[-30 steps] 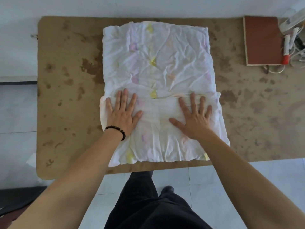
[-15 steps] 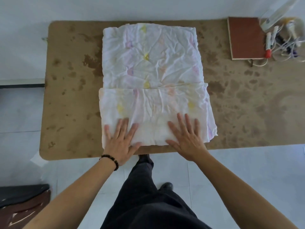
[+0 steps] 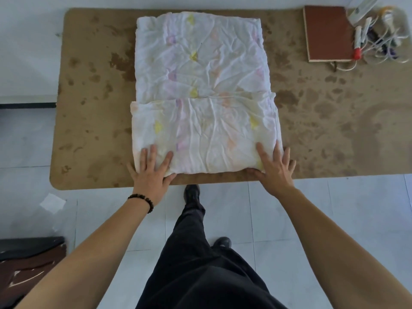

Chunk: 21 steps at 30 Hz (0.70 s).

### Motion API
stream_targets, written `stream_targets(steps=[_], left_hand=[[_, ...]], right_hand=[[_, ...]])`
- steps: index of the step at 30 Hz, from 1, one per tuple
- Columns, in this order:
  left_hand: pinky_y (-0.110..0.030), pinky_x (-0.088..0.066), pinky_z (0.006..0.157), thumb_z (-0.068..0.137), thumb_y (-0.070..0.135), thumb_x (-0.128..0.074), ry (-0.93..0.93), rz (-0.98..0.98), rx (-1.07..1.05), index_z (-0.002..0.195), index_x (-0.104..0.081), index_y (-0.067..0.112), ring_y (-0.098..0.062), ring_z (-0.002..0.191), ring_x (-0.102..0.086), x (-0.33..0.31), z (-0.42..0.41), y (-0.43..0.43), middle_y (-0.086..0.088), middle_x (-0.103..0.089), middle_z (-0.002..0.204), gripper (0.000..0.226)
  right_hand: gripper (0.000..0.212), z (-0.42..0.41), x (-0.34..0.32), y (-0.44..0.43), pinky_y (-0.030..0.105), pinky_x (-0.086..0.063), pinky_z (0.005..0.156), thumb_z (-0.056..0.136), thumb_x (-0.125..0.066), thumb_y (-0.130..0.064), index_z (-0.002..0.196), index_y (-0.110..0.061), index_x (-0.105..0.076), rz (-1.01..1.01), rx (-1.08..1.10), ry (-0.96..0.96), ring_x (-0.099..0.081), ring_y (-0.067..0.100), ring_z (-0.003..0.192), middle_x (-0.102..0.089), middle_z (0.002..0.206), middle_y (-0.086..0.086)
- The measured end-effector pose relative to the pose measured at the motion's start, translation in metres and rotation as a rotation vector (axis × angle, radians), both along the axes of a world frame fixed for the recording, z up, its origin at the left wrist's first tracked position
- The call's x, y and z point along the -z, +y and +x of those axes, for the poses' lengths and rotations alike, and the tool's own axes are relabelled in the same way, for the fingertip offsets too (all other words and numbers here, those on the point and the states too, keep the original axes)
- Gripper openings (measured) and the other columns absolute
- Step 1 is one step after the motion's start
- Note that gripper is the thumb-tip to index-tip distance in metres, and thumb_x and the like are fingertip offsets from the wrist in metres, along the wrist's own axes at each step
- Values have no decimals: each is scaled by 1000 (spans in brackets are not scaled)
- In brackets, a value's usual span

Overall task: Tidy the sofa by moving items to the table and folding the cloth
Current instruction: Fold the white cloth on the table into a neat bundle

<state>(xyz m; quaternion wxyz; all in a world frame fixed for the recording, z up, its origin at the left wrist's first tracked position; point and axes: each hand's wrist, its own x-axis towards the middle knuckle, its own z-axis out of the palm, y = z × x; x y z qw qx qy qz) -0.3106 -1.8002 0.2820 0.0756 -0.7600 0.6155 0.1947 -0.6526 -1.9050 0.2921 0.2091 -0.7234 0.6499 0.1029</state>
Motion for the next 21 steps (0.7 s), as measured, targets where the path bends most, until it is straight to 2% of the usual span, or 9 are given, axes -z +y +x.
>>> stream_targets(steps=[2,4,5,7,9,11,13,15,21], left_hand=[[-68,-36,92,93,36,-56,17,-66,-35,146,-41,33,-39,140,-29,-5,-13,2,-14,-26,157,55],[-59,-45,82,87,11,-66,42,-132,-68,136,-55,23,-42,123,-44,-8,-17,4,-19,-41,146,51],[-58,-48,81,83,1,-66,57,-161,-61,131,-59,17,-43,116,-48,-12,-16,4,-21,-47,141,51],[-57,-51,82,77,-9,-67,76,-219,-17,125,-63,8,-45,105,-53,-20,-10,8,-24,-54,131,51],[-55,-52,83,78,-6,-65,70,-275,28,120,-64,4,-45,100,-55,-32,-5,16,-23,-58,124,44],[-52,-52,83,87,10,-53,48,-357,44,116,-67,3,-41,98,-56,-47,-5,31,-19,-62,118,33],[-48,-51,82,90,24,-38,34,-404,36,110,-69,3,-36,96,-55,-66,-8,47,-14,-65,114,43],[-45,-50,80,90,29,-36,1,-461,38,106,-71,5,-32,94,-54,-82,-10,65,-9,-68,110,45],[-39,-46,71,91,30,-42,-40,-669,96,101,-73,8,-26,86,-54,-115,-14,111,-2,-70,105,39]], right_hand=[[65,1,0,6,67,-31,104,89,-67,-43,148,-31,-41,-88,-40,-95,-27,53,136,-29,153,23],[51,2,-4,11,61,-46,92,86,-71,-15,135,-19,-57,-159,-49,-221,-46,50,118,-45,138,25],[46,3,-8,13,54,-49,88,86,-68,-7,131,-16,-61,-159,-41,-268,-49,47,112,-48,134,23],[36,1,-20,16,45,-48,83,90,-62,-6,125,-12,-65,-176,-36,-311,-53,43,109,-52,129,20],[29,-4,-33,22,42,-46,79,92,-62,-10,120,-10,-67,-245,-36,-325,-55,43,106,-56,123,19],[24,-8,-48,33,36,-43,74,90,-63,-13,113,-7,-69,-315,-54,-334,-57,41,98,-59,114,18],[23,-11,-64,47,34,-46,66,85,-62,-20,97,-4,-71,-379,-70,-358,-58,38,85,-60,99,16],[24,-15,-81,63,33,-48,59,80,-61,-24,84,-3,-71,-454,-78,-382,-58,34,75,-61,90,12],[15,-37,-133,93,31,-51,62,78,-72,-26,76,-13,-76,-544,-39,-342,-66,27,93,-66,118,1]])
